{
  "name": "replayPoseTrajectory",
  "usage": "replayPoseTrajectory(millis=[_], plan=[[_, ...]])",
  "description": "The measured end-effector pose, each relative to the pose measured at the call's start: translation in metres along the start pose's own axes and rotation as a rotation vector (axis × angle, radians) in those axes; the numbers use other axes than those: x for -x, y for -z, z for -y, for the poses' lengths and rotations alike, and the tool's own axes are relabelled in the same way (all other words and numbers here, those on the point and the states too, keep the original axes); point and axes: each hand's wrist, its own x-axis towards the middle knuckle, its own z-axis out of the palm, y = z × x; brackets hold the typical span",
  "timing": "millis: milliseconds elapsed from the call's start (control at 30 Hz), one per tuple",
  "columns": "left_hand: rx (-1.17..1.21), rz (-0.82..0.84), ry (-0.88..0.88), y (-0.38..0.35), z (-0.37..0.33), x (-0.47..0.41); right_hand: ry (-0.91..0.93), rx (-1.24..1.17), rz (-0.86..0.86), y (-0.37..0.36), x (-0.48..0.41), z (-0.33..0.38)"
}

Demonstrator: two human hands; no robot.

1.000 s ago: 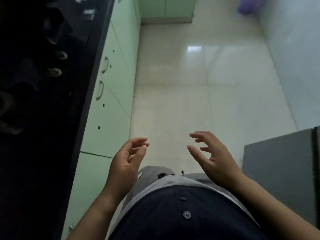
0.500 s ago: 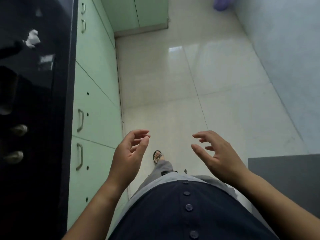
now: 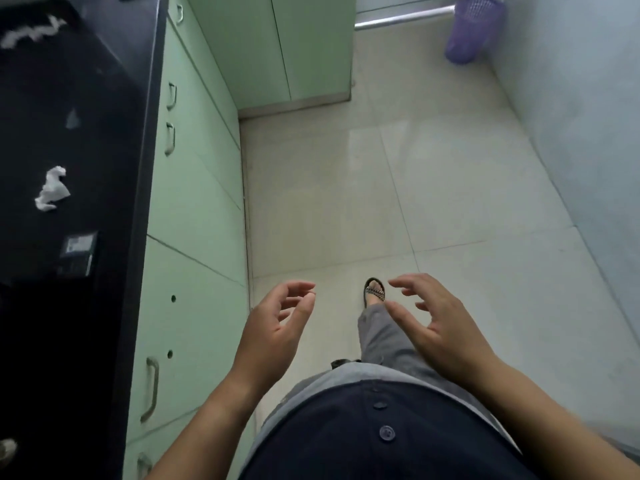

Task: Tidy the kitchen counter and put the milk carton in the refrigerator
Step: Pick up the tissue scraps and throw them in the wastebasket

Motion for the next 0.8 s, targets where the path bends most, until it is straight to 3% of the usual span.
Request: replayPoseTrajectory(millis=[367, 600, 800], plan=[[0.118, -0.156, -0.028, 0.002, -0.101, -0.218, 0.171, 0.127, 0.092, 0.095, -0.254, 0.027], [0.122, -0.293, 0.113, 0.052, -0.090, -0.297, 0.194, 0.091, 0.196, 0.066, -0.364, 0.050], [0.145, -0.418, 0.126, 0.133, -0.084, -0.395, 0.303, 0.130, 0.275, 0.023, -0.501, 0.106]])
